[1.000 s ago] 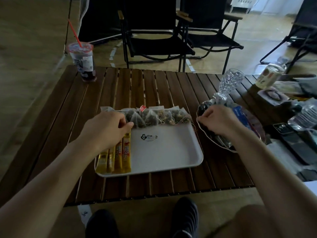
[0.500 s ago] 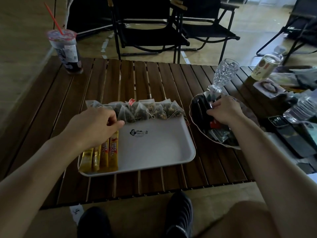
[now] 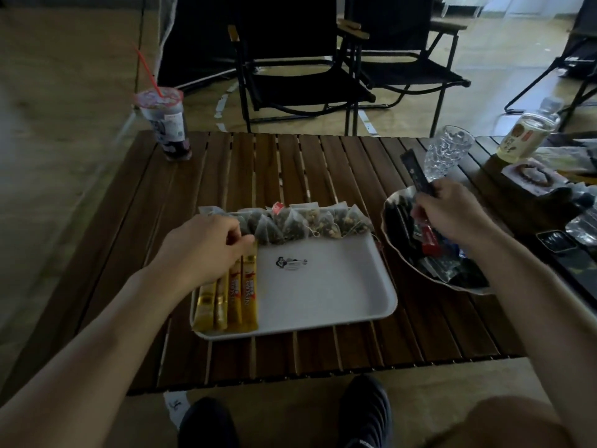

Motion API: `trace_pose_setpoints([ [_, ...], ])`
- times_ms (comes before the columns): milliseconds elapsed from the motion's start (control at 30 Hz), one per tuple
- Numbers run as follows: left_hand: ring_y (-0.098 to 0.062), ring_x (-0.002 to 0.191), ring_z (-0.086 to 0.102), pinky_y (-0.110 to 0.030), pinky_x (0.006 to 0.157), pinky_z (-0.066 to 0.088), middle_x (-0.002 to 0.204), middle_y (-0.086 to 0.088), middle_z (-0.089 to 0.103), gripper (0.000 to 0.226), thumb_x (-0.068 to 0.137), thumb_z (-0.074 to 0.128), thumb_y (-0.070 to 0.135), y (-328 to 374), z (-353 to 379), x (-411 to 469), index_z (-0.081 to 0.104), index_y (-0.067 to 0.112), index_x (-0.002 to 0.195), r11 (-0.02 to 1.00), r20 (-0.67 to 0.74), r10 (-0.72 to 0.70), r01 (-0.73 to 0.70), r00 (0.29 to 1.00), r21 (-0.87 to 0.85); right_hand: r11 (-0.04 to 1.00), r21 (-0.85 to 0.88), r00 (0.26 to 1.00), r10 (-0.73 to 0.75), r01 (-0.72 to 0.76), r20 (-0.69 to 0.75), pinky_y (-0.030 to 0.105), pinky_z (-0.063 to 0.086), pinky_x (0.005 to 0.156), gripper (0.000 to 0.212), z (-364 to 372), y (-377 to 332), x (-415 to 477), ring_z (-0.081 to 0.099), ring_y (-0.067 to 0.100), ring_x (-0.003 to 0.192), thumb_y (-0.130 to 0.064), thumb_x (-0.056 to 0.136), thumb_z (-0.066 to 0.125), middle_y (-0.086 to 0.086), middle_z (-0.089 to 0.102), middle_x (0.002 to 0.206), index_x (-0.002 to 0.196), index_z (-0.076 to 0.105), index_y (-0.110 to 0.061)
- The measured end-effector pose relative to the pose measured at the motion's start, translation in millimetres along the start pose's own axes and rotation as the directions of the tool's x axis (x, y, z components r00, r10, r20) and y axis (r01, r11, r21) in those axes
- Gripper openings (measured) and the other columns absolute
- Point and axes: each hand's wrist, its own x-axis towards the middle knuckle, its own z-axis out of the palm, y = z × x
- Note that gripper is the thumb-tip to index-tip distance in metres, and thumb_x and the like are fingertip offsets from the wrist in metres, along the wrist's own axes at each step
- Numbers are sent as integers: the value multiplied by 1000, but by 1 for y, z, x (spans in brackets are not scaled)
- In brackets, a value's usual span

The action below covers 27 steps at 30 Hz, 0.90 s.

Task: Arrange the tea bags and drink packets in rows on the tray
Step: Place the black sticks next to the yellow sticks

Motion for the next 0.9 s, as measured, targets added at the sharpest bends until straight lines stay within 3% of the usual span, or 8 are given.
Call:
trace_pose_setpoints([
  [100,-5,65,61,-24,54,44,75,7,62,26,95,50,50,-11,-2,-2,60,30,83,1000,-10,-16,16,1000,-23,989,138,978,-76,49,195,35,43,63,31,20,-27,-15,51,18,64,-37,102,42,3,54,74,99,63,-14],
  [200,-4,65,60,-25,54,44,75,7,63,26,95,50,51,-21,-1,-5,61,30,83,999,-32,-38,37,999,-29,983,176,901,-130,61,415,35,37,67,48,42,-55,-41,43,20,67,-43,105,28,0,44,70,96,69,-20],
  [333,-3,66,59,-24,54,41,75,8,62,26,94,51,52,-34,-1,-7,60,31,80,997,-24,-61,59,998,-58,982,-58,773,-104,179,625,30,42,65,27,74,-74,-73,50,16,70,-29,104,42,2,56,81,93,63,-17],
  [467,-6,67,59,-26,56,43,74,7,62,30,94,51,52,-41,0,-7,59,29,77,996,20,-82,83,996,-32,922,-242,775,-91,303,625,27,47,64,24,103,-78,-92,60,17,73,-25,98,53,8,69,90,96,70,-8],
  [600,-10,69,62,-25,57,41,76,4,66,38,94,49,55,-47,6,-5,64,24,80,990,160,-139,136,977,30,871,-331,830,-141,363,540,27,50,60,31,117,-81,-96,63,14,70,-36,93,60,4,70,81,77,70,-11],
  [733,-12,65,61,-26,61,43,73,3,64,50,91,48,62,-51,11,-3,69,17,84,987,248,-158,158,956,18,907,-249,795,-136,340,591,21,46,55,38,131,-85,-94,64,13,67,-42,95,58,4,72,80,79,71,-11],
  [900,-14,75,65,-24,62,46,81,1,68,46,89,53,61,-51,12,-3,66,18,88,989,304,-150,148,941,27,969,-80,695,-110,235,710,20,46,46,34,148,-88,-93,62,14,59,-34,100,52,6,74,79,79,68,-14],
])
